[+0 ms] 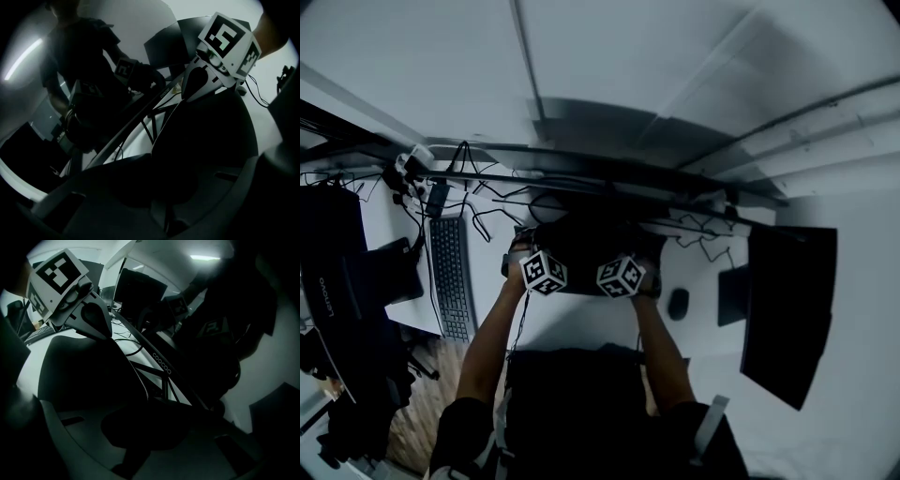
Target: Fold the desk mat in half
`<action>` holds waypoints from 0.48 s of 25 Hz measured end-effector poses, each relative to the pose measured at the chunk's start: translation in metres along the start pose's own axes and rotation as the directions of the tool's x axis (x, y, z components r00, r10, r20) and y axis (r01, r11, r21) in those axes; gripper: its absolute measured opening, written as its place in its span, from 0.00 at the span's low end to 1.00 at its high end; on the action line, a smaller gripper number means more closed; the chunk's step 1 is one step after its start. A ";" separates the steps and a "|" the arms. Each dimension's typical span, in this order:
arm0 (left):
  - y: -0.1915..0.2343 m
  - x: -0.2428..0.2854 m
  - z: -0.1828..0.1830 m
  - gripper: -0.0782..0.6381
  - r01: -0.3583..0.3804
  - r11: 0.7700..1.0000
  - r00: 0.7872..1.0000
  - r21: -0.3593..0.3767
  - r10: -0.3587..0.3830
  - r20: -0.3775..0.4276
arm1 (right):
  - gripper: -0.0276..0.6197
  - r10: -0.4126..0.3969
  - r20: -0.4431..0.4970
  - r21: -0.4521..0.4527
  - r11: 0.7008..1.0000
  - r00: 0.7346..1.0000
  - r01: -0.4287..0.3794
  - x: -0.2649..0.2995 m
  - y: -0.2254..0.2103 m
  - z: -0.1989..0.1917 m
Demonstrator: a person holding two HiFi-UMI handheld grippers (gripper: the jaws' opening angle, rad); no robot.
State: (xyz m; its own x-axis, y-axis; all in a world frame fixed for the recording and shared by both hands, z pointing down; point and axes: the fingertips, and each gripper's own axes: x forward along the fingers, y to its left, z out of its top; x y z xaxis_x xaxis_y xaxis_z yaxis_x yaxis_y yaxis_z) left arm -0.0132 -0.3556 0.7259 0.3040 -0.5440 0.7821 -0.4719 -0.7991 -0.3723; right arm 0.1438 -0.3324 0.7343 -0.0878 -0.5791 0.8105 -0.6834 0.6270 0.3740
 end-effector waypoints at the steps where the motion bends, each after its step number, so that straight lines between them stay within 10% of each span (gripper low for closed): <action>1: -0.001 0.003 -0.001 0.13 0.001 1.000 1.000 -0.005 -0.001 -0.004 | 0.07 -0.002 -0.001 -0.001 1.000 1.000 0.002 0.003 0.000 0.000; 12: -0.011 0.027 -0.019 0.14 0.000 0.999 1.000 -0.053 -0.001 -0.013 | 0.08 -0.018 -0.022 0.007 1.000 1.000 0.018 0.028 0.009 -0.012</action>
State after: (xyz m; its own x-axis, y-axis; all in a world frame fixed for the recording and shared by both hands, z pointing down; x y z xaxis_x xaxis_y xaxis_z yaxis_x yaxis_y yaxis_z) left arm -0.0155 -0.3570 0.7607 0.2940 -0.5402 0.7885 -0.5148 -0.7846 -0.3456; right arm 0.1439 -0.3365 0.7657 -0.0597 -0.5783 0.8136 -0.6898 0.6130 0.3852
